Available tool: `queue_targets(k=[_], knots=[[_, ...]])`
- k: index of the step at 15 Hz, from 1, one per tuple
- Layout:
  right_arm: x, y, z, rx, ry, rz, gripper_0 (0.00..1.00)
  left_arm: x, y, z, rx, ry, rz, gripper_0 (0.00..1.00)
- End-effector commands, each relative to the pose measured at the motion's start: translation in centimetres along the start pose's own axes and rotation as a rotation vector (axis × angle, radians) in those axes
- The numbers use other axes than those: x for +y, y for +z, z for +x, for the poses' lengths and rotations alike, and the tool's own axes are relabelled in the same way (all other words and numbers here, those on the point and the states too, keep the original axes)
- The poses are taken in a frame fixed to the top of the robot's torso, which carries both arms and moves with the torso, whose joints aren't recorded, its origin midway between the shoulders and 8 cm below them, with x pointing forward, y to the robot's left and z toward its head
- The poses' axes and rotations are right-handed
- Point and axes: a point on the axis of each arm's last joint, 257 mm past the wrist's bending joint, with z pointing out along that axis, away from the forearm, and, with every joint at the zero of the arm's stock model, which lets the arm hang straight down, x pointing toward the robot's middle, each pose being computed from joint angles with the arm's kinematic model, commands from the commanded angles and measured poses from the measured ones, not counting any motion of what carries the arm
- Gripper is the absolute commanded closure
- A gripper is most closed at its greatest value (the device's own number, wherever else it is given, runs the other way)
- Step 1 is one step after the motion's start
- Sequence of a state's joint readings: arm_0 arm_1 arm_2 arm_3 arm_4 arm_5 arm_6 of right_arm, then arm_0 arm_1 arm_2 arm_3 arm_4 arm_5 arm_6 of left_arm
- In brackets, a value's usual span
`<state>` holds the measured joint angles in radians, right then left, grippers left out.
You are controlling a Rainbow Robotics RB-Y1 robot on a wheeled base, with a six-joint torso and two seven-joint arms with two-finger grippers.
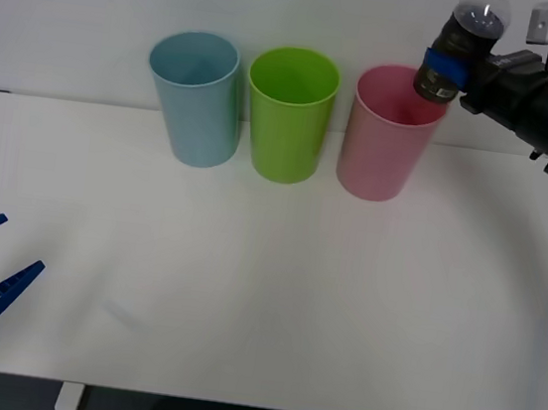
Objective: Grasp the object on the table and drop it into the matching bin: aluminum can to the light blue bin, PET bottle to the pink bin.
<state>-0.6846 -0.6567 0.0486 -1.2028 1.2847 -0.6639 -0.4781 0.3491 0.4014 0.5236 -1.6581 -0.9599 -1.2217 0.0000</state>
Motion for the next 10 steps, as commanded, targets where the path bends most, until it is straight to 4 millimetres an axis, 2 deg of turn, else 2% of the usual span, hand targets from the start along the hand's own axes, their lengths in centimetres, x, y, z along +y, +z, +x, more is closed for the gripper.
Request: queue_targets(k=[1,3,6,10], knots=[[-0.3,2.6,0.5,0.017,0.013,0.017,1.00,0.0,0.0,0.0,0.000,0.000,0.000,0.00],[-0.5,4.2,1.0,0.033,0.018,0.029,1.00,0.0,0.0,0.0,0.000,0.000,0.000,0.00],[-0.7,5.6,1.4,0.041,0.020,0.051,1.00,0.0,0.0,0.0,0.000,0.000,0.000,0.00],[-0.5,6.1,1.7,0.050,0.008,0.050,1.00,0.0,0.0,0.0,0.000,0.000,0.000,0.00]])
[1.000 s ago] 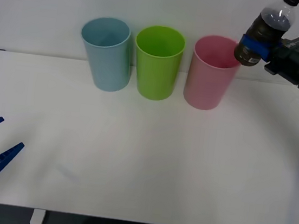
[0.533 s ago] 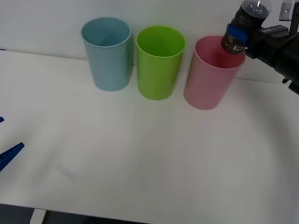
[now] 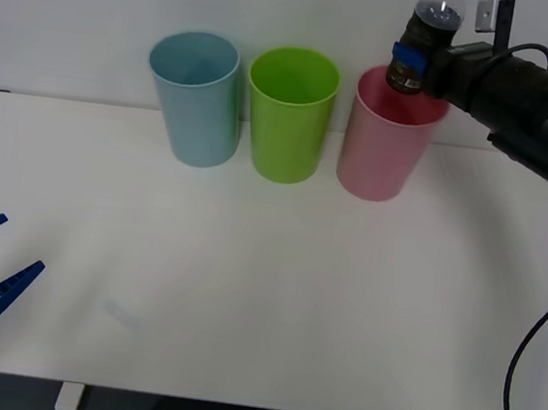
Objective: Grasp the object on the table and drop it into the matching bin: aluminum can to the light blue bin, PET bottle to the pink bin.
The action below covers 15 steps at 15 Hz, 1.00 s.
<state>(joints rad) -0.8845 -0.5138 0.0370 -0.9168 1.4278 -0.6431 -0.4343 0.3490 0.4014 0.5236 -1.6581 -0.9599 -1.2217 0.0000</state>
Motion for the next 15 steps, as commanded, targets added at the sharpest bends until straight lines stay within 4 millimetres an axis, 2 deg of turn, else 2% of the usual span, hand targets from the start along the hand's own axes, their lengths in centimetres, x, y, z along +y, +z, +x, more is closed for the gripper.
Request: queue_targets(k=[1,3,4,5,6,13,15], knots=[[0.1,0.1,-0.1,-0.001,-0.006,-0.002,1.00,0.0,0.0,0.0,0.000,0.000,0.000,0.00],[0.1,0.1,-0.2,-0.002,-0.012,-0.001,0.98,0.0,0.0,0.0,0.000,0.000,0.000,0.00],[0.0,0.1,-0.4,-0.006,-0.019,0.002,0.56,0.0,0.0,0.0,0.000,0.000,0.000,0.00],[-0.1,0.1,-0.7,-0.012,-0.024,0.003,0.03,0.0,0.0,0.0,0.000,0.000,0.000,0.00],[-0.2,0.1,-0.8,-0.014,-0.025,0.005,0.00,0.0,0.0,0.0,0.000,0.000,0.000,0.00],[-0.4,-0.4,-1.1,-0.030,-0.020,-0.001,0.00,0.0,0.0,0.0,0.000,0.000,0.000,0.00],[-0.3,-1.0,-0.7,-0.035,0.011,-0.022,0.00,0.0,0.0,0.0,0.000,0.000,0.000,0.00]])
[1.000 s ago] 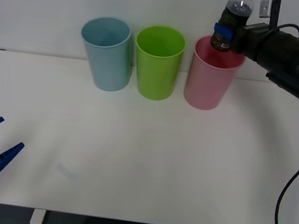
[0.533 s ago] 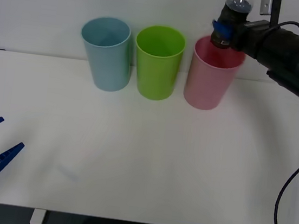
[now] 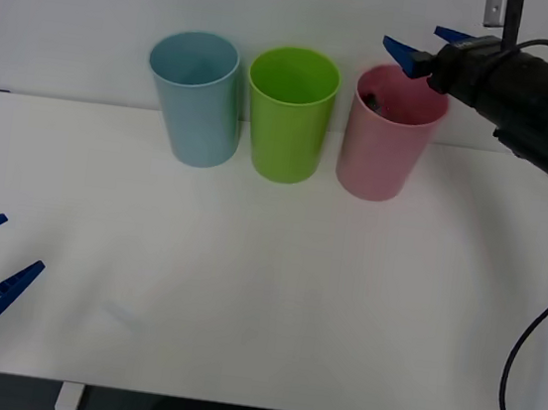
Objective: Grasp the object on the table and drop it into the matching bin: aluminum can to the light blue bin, PET bottle to the pink bin.
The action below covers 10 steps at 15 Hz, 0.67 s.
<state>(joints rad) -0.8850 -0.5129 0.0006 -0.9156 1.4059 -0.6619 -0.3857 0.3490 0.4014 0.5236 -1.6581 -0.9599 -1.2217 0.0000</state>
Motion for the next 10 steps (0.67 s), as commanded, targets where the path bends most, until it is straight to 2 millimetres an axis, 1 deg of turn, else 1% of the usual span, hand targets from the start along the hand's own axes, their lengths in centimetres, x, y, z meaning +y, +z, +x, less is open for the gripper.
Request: queue_targets(k=[1,6,8,10], knots=[[0.2,-1.1,0.5,-0.004,0.033,-0.037,0.00,0.0,0.0,0.0,0.000,0.000,0.000,0.00],[0.7,-4.1,0.7,-0.033,0.020,-0.081,0.00,0.0,0.0,0.0,0.000,0.000,0.000,0.00],[1.2,-5.7,0.8,-0.052,0.001,-0.084,0.00,0.0,0.0,0.0,0.000,0.000,0.000,0.00],[2.0,-7.3,1.7,-0.059,0.000,-0.101,0.00,0.0,0.0,0.0,0.000,0.000,0.000,0.00]])
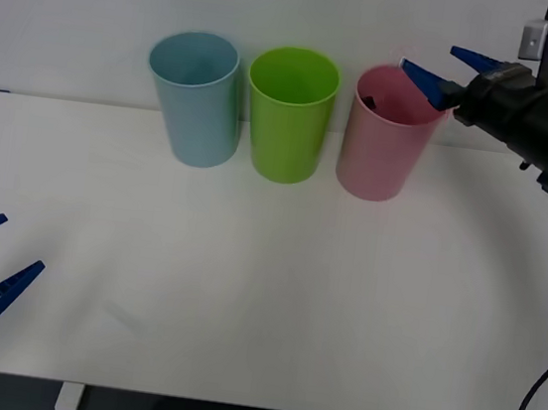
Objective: Grasp the object on the table and drop it into the matching bin: aluminum can to the light blue bin, PET bottle to the pink bin.
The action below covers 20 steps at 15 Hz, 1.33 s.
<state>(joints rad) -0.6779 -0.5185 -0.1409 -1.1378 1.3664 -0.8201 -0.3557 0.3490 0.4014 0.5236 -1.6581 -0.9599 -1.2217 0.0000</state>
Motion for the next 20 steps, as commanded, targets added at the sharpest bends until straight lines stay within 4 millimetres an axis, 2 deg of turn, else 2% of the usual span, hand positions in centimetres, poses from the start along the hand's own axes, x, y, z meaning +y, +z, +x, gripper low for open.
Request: queue_targets(k=[1,4,9,14,20], knots=[[1.4,-2.4,0.9,-0.008,-0.004,-0.027,0.00,0.0,0.0,0.0,0.000,0.000,0.000,0.00],[3.4,-5.2,2.1,0.005,-0.010,-0.098,0.00,0.0,0.0,0.0,0.000,0.000,0.000,0.00],[6.6,-9.7,5.3,0.030,0.017,-0.203,0.00,0.0,0.0,0.0,0.000,0.000,0.000,0.00],[9.0,-14.9,8.3,0.035,-0.053,-0.201,0.00,0.0,0.0,0.0,0.000,0.000,0.000,0.00],[11.0,-19.0,11.8,0.083,-0.071,-0.159,0.00,0.0,0.0,0.0,0.000,0.000,0.000,0.00]])
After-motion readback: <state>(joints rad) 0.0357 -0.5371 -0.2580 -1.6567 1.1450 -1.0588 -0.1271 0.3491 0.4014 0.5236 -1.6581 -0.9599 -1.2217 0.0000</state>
